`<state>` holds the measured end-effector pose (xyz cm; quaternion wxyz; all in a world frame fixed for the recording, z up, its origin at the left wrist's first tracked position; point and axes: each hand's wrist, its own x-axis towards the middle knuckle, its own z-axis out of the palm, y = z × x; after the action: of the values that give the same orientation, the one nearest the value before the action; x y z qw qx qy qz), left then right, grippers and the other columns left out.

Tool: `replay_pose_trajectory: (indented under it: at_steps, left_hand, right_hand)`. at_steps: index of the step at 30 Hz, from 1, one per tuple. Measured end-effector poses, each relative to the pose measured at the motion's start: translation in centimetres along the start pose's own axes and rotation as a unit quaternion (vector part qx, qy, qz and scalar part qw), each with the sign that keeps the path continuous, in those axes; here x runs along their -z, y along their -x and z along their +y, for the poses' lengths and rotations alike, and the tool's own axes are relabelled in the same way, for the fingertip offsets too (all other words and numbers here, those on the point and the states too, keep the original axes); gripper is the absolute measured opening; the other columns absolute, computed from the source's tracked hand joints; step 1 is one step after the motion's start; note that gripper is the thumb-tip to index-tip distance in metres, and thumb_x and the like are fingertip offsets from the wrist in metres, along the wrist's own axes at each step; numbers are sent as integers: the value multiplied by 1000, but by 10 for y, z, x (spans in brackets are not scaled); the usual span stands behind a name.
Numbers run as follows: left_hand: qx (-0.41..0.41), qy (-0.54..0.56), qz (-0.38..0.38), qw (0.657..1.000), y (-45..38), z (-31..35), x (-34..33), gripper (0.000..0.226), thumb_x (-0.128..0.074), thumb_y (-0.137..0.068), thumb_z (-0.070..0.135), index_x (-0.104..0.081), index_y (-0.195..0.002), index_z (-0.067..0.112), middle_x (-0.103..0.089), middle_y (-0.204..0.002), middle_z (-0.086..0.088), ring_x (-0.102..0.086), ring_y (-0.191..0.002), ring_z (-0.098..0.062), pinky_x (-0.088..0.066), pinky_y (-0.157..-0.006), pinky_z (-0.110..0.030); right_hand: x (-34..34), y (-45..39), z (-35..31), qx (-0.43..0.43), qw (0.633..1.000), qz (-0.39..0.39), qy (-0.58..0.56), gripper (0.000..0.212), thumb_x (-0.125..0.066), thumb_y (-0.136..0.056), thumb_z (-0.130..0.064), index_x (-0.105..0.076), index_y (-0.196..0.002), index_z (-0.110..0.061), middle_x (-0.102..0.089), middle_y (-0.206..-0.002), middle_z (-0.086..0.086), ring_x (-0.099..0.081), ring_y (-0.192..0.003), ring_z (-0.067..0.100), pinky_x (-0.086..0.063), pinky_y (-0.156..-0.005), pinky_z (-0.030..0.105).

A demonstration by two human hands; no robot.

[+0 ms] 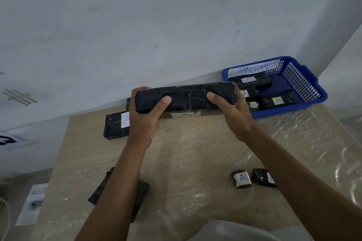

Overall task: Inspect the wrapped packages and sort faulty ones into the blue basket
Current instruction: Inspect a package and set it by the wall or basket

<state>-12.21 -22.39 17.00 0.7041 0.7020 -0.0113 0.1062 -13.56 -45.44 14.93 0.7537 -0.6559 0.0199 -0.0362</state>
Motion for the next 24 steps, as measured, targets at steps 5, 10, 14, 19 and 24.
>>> replay_pose_trajectory:
  at_steps: [5, 10, 14, 19, 24]
  left_hand:
    - [36, -25, 25, 999, -4, 1, 1, 48, -93, -73, 28, -62, -108, 18, -70, -104, 2, -71, -89, -5, -57, -75, -21]
    - [81, 9, 30, 996, -6, -4, 2, 54, -91, -65, 47, -65, -107, 26, -71, -110, 3, -71, -96, -5, -56, -75, -16]
    - [125, 47, 59, 989, -6, -7, 4, 64, -95, -63, 45, -68, -116, 22, -74, -113, 0, -72, -106, -17, -60, -82, -27]
    - [211, 140, 37, 967, -6, -12, 8, 72, -84, -74, 47, -66, -134, 10, -73, -127, -11, -69, -119, -29, -54, -104, -47]
    - [302, 137, -16, 943, 6, -14, -8, 74, -76, -72, 58, -65, -134, 18, -74, -125, -6, -68, -120, -29, -49, -105, -54]
  right_hand:
    - [5, 1, 1, -27, 998, -46, 44, 81, -74, -70, -70, -55, -138, -30, -65, -131, -3, -62, -121, 11, -49, -98, 27]
    - [-3, 1, -4, -2, 999, -14, 34, 38, -76, -87, -41, -60, -120, -31, -65, -116, -2, -67, -99, -1, -55, -80, 17]
    - [-4, 1, -5, 10, 998, -31, 57, 44, -68, -93, -48, -56, -130, -28, -63, -122, 0, -67, -101, -3, -58, -85, 20]
    - [-6, -7, -7, -6, 996, 22, -83, 57, -49, -100, -57, -62, -133, -12, -64, -132, 20, -64, -123, 31, -52, -106, 52]
    - [-24, -12, -13, -74, 956, 129, -254, 45, -60, -100, -40, -64, -121, -1, -71, -121, 19, -70, -114, 33, -60, -94, 50]
